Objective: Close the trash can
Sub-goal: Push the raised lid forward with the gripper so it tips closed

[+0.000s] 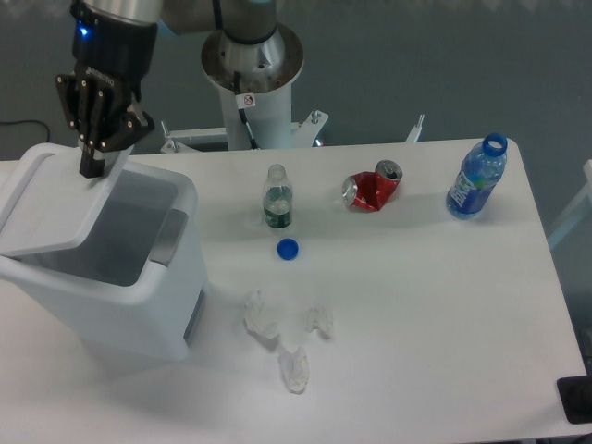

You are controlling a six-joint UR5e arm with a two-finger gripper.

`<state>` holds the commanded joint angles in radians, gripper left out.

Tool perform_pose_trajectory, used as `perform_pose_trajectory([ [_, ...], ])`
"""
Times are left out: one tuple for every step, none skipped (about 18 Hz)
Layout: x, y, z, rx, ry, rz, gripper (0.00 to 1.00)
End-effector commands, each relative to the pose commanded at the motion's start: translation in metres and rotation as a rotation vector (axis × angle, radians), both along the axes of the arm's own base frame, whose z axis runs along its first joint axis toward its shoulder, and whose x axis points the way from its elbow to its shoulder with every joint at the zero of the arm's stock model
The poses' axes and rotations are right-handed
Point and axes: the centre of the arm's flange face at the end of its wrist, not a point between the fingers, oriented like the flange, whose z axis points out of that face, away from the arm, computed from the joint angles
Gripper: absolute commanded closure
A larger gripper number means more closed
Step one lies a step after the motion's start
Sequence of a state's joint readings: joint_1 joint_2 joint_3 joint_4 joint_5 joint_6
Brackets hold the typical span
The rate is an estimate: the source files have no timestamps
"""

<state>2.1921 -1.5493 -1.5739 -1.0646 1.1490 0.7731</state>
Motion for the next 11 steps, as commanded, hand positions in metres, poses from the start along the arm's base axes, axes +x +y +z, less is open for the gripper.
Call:
perform_pose_trajectory([
  [0.000,0.001,-0.001,-0.001,-0.001,0.000,0.90],
  [-0.001,0.001,-0.002,-0.003,-0.002,0.000,0.90],
  [-0.002,0.001,-0.003,-0.004,-0.003,0.002,0.90],
  [-0.005,0.000,-0.004,-0.005,-0.004,0.008,0.90],
  [-0.008,0.000,-0.007,-0.010,-0.006,0.011,0.90],
  [-0.010,0.001,-0.011,-0.016,-0.011,0.013,0.90],
  [-0.010,0.001,-0.013,-0.018,-0.012,0.011,0.90],
  [-0.009,0.001,-0.014,-0.020,-0.013,0.011,0.90],
  [-0.010,0.001,-0.015,-0.021,-0.014,0.013,0.90],
  [-0.012,0.000,-0.017,-0.025,-0.016,0.016,0.90],
  [-0.013,0.000,-0.017,-0.025,-0.016,0.017,0.90],
])
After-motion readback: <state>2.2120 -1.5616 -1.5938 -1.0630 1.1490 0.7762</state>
